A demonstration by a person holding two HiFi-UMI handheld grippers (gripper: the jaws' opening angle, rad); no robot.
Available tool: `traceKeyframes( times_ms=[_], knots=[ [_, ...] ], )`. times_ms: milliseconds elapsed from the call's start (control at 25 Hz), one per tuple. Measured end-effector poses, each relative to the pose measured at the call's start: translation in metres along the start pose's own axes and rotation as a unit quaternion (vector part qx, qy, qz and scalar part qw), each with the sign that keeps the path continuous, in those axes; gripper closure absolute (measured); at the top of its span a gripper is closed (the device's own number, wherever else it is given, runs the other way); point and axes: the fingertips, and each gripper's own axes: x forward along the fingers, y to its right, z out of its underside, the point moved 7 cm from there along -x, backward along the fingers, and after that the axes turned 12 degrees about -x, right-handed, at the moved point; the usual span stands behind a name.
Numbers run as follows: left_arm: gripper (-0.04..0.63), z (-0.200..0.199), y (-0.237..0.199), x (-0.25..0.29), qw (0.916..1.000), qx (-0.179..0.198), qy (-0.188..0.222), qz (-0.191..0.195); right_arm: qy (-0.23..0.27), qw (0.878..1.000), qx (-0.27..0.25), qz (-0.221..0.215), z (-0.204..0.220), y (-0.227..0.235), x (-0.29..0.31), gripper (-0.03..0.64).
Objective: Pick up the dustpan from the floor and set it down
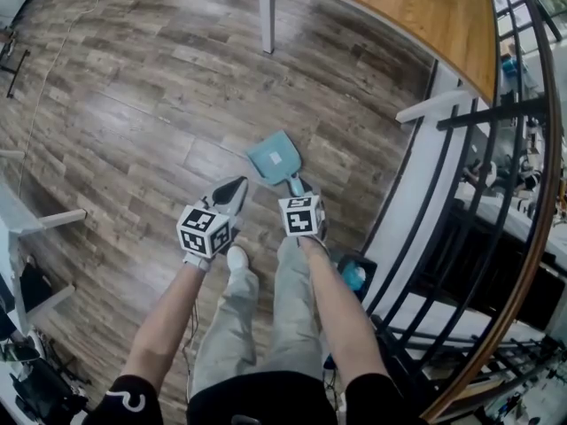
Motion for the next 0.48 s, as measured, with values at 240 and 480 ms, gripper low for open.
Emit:
traceKeyframes(
  times_ms=[240, 480],
  knots=[
    [0.597, 0.0056, 0.0013, 0.0039, 1.0, -0.001, -0.001, 0.002, -0.007, 1.0, 0.003, 0.023, 0.0038, 0.0024, -0.0001, 0.526],
    [0.597, 0.0052, 0.0035, 0.0033, 1.0, 0.002, -0.001, 0.0, -0.008, 0.999, -0.01, 0.039, 0.0086, 0.0038, -0.0019, 0.532]
  ],
)
